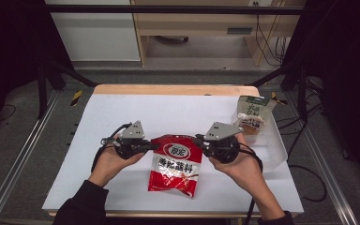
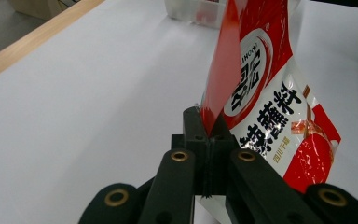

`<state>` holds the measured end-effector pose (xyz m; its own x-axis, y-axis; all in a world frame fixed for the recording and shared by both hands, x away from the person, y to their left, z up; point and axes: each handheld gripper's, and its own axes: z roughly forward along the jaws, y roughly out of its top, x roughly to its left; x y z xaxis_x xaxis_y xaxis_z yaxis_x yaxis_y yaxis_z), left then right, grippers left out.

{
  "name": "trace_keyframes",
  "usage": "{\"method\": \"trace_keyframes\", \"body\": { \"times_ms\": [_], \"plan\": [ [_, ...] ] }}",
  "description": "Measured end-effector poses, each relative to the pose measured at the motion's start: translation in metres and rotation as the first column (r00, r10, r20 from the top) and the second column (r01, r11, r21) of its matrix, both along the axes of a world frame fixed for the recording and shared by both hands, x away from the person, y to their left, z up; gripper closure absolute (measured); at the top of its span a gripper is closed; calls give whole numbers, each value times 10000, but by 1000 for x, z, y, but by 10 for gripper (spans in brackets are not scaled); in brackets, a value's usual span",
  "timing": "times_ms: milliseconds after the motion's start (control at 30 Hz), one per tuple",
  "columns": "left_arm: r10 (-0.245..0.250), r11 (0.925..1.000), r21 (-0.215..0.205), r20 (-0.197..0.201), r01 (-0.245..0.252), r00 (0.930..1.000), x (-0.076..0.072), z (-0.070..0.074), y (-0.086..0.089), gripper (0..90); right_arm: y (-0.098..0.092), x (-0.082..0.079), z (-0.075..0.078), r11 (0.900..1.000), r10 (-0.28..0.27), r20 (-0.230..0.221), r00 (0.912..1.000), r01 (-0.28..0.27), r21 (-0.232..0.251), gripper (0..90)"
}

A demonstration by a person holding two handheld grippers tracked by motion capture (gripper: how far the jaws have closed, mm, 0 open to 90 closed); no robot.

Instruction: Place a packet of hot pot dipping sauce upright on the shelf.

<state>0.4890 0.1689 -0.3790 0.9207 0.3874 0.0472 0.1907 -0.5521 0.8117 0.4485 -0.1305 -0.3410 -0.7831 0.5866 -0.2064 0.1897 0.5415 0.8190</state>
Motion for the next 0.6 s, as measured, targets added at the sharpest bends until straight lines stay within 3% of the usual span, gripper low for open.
{"method": "trace_keyframes", "body": {
  "times_ms": [100,200,267,333,400,467,600],
  "plan": [
    [-82,10000,42,150,81,9999,-5,7,1,900,-1,-1,8,9989,169,161,9997,-162,-445,552],
    [-86,10000,31,207,85,9997,-9,13,1,900,-1,0,14,9960,455,133,9989,-443,-771,449],
    [-194,9998,-89,256,196,9995,-13,18,0,900,1,0,18,9922,700,-149,9974,-712,-1027,399],
    [-263,9996,68,427,261,9987,-16,23,-3,900,5,1,20,9847,986,-415,9943,-1035,-1402,341],
    [-315,9995,20,473,314,9984,-18,26,-4,900,9,1,21,9726,1395,-538,9888,-1470,-1801,351],
    [-369,9993,29,549,368,9978,-20,29,-4,900,13,1,22,9632,1683,-943,9812,-1841,-1959,329],
    [-360,9993,-8,660,361,9972,-22,33,-3,900,18,5,23,9560,1845,-1469,9718,-2121,-2029,394]
  ]
}}
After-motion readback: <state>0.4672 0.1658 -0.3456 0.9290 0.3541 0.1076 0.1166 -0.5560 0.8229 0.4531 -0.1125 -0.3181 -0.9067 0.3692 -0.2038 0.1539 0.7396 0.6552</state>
